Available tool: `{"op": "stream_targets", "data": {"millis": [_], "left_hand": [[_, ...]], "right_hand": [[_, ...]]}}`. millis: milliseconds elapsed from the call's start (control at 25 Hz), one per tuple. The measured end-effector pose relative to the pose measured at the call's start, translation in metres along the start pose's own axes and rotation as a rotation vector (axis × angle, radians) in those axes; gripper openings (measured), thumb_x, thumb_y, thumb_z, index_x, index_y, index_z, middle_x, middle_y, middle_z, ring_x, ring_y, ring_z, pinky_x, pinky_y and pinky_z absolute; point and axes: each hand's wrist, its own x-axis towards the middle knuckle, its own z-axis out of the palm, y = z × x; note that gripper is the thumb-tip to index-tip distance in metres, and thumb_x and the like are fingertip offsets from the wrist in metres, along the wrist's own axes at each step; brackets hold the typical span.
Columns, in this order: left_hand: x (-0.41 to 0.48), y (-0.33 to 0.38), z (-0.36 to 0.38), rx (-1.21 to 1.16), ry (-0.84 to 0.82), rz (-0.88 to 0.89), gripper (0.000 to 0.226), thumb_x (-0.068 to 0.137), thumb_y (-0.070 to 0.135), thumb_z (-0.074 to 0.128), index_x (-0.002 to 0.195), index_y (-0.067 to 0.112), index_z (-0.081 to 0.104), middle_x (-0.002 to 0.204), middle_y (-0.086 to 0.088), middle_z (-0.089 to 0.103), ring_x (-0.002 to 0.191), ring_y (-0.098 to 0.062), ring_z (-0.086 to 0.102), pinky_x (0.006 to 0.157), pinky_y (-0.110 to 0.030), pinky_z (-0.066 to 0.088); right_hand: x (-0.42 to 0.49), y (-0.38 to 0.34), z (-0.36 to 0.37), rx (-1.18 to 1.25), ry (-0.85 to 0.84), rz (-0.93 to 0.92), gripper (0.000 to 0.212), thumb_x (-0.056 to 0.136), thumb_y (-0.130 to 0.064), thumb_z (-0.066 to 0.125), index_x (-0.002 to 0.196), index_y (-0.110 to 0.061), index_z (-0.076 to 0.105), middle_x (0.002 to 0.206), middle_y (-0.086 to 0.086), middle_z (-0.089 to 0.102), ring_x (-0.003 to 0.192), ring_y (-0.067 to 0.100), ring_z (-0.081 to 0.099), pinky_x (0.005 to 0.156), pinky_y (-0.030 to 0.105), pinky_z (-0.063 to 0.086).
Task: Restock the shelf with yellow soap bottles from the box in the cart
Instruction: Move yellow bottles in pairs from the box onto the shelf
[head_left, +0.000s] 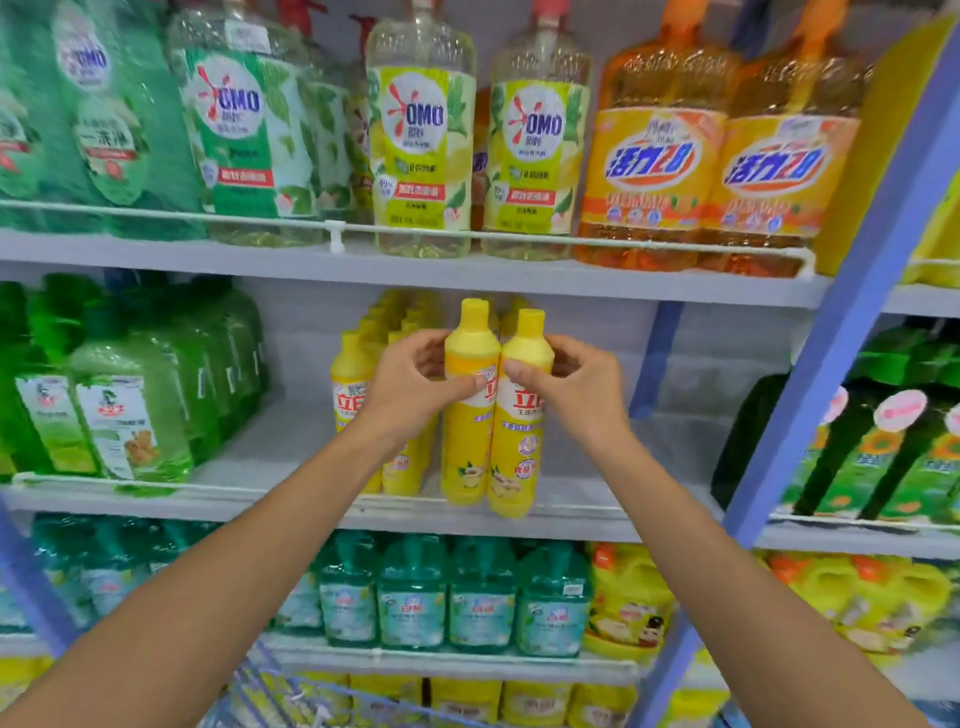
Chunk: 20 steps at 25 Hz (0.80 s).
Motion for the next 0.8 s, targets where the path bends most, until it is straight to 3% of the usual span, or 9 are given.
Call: {"op": "stream_targets", "data": {"millis": [80, 200, 280, 400, 520, 640, 800], "left_hand": [[0.019, -0.006, 0.013, 0.003, 0.045, -0.006, 0.049, 0.070, 0.001, 0.088, 0.113, 0.012, 0.067, 0.107, -0.005, 0.076, 0.099, -0.018, 0.073, 0.085, -0.030, 0.060], [0.036, -0.023, 0.032, -0.004, 0.098, -0.034, 0.042, 0.070, 0.001, 0.088, 0.102, 0.018, 0.066, 0.097, -0.001, 0.075, 0.085, -0.004, 0.073, 0.075, -0.020, 0.057], [0.041, -0.043, 0.041, -0.012, 0.127, -0.061, 0.041, 0.069, 0.000, 0.088, 0.101, 0.015, 0.067, 0.092, 0.000, 0.075, 0.079, -0.001, 0.071, 0.069, -0.017, 0.055], [0.042, -0.076, 0.048, -0.007, 0.162, -0.109, 0.052, 0.068, 0.003, 0.090, 0.114, 0.006, 0.066, 0.098, -0.002, 0.075, 0.084, -0.004, 0.071, 0.071, -0.016, 0.055], [0.040, -0.097, 0.054, 0.004, 0.163, -0.073, 0.052, 0.075, 0.009, 0.087, 0.121, 0.012, 0.064, 0.106, 0.004, 0.074, 0.092, 0.003, 0.070, 0.076, -0.013, 0.053], [0.028, -0.114, 0.059, -0.048, 0.181, -0.068, 0.056, 0.075, 0.009, 0.087, 0.122, 0.018, 0.060, 0.111, 0.014, 0.071, 0.101, 0.005, 0.067, 0.082, -0.012, 0.052], [0.015, -0.137, 0.061, -0.055, 0.199, -0.069, 0.053, 0.077, 0.013, 0.086, 0.125, 0.018, 0.064, 0.113, 0.010, 0.073, 0.104, -0.001, 0.069, 0.086, -0.020, 0.056]], "right_hand": [[0.023, 0.012, -0.004, 0.007, -0.002, -0.009, 0.030, 0.073, -0.024, 0.089, 0.099, -0.024, 0.074, 0.091, -0.008, 0.078, 0.084, 0.009, 0.075, 0.074, 0.027, 0.061], [0.047, 0.039, -0.005, 0.001, 0.005, 0.024, 0.041, 0.069, -0.028, 0.091, 0.106, -0.016, 0.076, 0.095, -0.002, 0.079, 0.088, 0.016, 0.076, 0.083, 0.041, 0.062], [0.055, 0.060, -0.002, -0.017, 0.011, 0.053, 0.045, 0.063, -0.037, 0.092, 0.103, -0.021, 0.077, 0.093, -0.003, 0.079, 0.087, 0.016, 0.076, 0.084, 0.045, 0.062], [0.055, 0.091, 0.004, -0.045, 0.036, 0.068, 0.039, 0.065, -0.032, 0.093, 0.100, -0.031, 0.075, 0.092, -0.005, 0.079, 0.086, 0.014, 0.076, 0.084, 0.045, 0.062], [0.051, 0.107, 0.006, -0.006, 0.093, 0.077, 0.055, 0.065, -0.038, 0.090, 0.115, -0.022, 0.072, 0.101, -0.003, 0.078, 0.093, 0.015, 0.075, 0.086, 0.037, 0.061], [0.038, 0.118, 0.005, 0.076, 0.086, 0.108, 0.052, 0.077, -0.014, 0.087, 0.124, -0.013, 0.066, 0.108, 0.000, 0.077, 0.099, 0.012, 0.073, 0.083, 0.025, 0.057], [0.017, 0.139, -0.001, 0.089, -0.006, 0.154, 0.043, 0.085, -0.011, 0.079, 0.125, -0.008, 0.064, 0.114, 0.002, 0.076, 0.107, 0.018, 0.072, 0.089, 0.034, 0.058]]}}
